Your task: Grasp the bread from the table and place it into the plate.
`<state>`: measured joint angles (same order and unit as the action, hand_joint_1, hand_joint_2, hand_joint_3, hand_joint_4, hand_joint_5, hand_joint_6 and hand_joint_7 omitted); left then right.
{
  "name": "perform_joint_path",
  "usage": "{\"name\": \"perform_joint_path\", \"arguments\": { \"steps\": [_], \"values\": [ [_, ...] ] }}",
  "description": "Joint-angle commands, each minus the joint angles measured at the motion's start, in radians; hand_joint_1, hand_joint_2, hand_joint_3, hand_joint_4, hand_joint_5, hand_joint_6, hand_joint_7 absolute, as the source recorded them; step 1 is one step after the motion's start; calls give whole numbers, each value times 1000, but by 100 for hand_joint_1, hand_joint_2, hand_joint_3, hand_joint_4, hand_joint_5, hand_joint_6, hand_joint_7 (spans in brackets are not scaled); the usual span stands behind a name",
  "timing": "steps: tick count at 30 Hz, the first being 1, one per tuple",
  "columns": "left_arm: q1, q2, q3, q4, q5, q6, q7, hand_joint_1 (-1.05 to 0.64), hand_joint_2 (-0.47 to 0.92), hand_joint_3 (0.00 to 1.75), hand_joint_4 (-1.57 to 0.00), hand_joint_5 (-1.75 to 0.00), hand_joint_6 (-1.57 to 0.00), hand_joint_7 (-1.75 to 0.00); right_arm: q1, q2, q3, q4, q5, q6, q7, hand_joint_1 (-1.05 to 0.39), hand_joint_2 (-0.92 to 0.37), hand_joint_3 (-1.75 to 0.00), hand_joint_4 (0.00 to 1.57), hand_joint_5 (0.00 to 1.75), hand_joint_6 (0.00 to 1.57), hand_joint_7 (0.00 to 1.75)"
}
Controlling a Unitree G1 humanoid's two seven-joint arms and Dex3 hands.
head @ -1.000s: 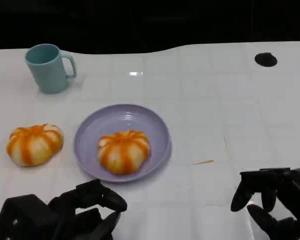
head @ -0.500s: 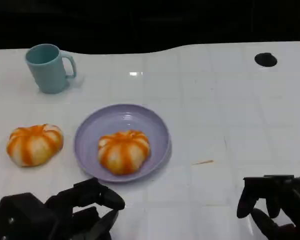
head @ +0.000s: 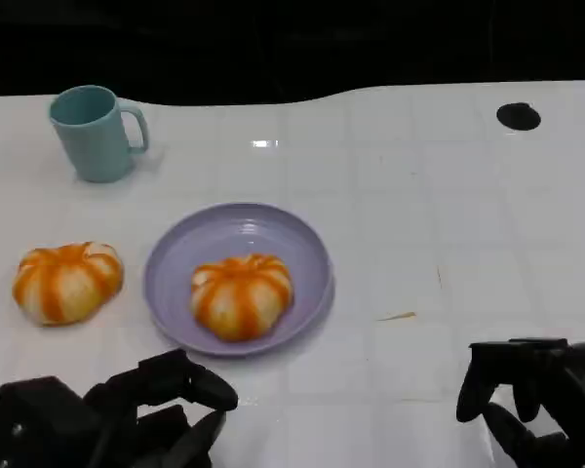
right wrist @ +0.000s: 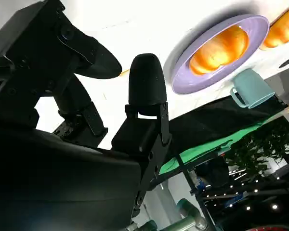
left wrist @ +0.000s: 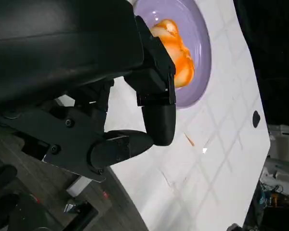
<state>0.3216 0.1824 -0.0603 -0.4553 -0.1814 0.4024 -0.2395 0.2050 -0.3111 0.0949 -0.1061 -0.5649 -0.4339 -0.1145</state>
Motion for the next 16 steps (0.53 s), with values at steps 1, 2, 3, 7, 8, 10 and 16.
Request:
{"name": "perform_joint_path", "arguments": {
  "steps": [1, 2, 3, 7, 8, 10, 16],
  "values": [
    [-1, 12, 8, 0, 0, -2, -7, -29, 77, 68, -66, -175, -67, -125, -1, -2, 2, -4, -12, -1, -16, -6, -17, -137, 95, 175, 93, 127],
    [-1, 11, 9, 0, -1, -1, -6, -29, 77, 68, -66, -175, -67, -125, -1, -3, 2, -5, -14, 0, -17, -6, -17, -136, 95, 175, 93, 127],
    [-2, 9, 10, 1, -3, -2, -6, -29, 77, 68, -66, -175, -67, -125, -1, -2, 2, -7, -16, 3, -15, -7, -18, -135, 94, 175, 93, 126],
    [-4, 11, 10, 7, -1, -6, -7, -28, 76, 70, -66, -175, -67, -125, -1, 2, 5, -9, -19, 12, -13, -7, -16, -137, 95, 173, 94, 125],
    [-3, 13, 10, 10, 0, -10, -10, -28, 76, 70, -66, -175, -67, -125, 0, 2, 6, -9, -19, 12, -14, -7, -16, -138, 95, 173, 94, 125],
    [-3, 18, 9, 16, 6, -22, -14, -28, 76, 70, -67, -175, -66, -125, 2, 3, 8, -10, -19, 14, -13, -7, -15, -140, 95, 174, 95, 124],
    [-4, 20, 10, 14, 5, -16, -15, -29, 76, 70, -67, -175, -66, -125, 9, 6, 11, -20, -9, 20, -9, -7, -15, -142, 97, 174, 95, 124]
  ]
}}
